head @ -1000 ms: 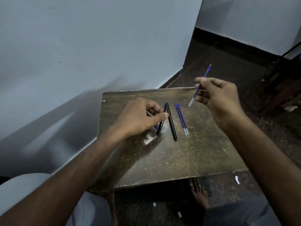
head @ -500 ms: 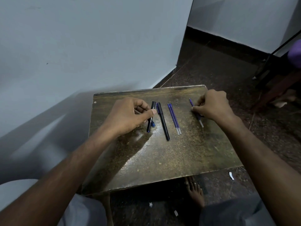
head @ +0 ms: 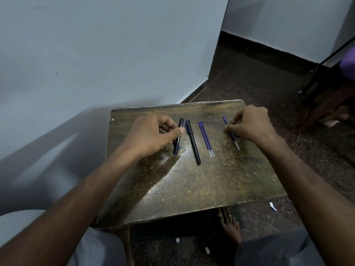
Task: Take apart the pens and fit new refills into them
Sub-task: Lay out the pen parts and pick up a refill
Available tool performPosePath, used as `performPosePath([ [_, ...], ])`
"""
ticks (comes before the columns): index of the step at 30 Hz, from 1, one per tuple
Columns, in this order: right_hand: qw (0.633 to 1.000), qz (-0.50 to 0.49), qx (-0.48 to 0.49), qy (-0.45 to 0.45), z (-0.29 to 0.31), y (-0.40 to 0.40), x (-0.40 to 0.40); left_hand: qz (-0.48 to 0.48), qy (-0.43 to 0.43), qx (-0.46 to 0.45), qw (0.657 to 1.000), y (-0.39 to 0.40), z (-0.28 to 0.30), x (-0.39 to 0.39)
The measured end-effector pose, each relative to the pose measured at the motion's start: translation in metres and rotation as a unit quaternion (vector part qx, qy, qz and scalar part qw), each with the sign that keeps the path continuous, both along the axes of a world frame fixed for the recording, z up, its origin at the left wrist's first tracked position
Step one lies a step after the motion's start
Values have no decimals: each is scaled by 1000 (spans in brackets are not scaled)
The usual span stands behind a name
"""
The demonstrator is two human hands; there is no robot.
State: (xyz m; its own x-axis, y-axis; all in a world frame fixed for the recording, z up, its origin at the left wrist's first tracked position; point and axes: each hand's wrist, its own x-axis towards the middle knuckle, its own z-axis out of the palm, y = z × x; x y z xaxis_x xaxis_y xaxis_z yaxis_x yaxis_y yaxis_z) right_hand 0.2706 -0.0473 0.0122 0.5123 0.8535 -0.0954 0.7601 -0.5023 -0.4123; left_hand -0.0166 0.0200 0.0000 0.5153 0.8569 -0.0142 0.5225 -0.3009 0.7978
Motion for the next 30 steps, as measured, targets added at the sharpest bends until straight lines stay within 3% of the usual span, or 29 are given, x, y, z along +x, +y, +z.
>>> performPosePath([
  [4,995,66,74,-30,0,1,-16,3,-2,5,1000,1,0,0],
  [8,993,117,30,-13,-9,5,-41,2,3,3,1000,1,1,1],
  [30,997,83,4,-5,-7,2,-43,3,19,12,1000,1,2,2],
])
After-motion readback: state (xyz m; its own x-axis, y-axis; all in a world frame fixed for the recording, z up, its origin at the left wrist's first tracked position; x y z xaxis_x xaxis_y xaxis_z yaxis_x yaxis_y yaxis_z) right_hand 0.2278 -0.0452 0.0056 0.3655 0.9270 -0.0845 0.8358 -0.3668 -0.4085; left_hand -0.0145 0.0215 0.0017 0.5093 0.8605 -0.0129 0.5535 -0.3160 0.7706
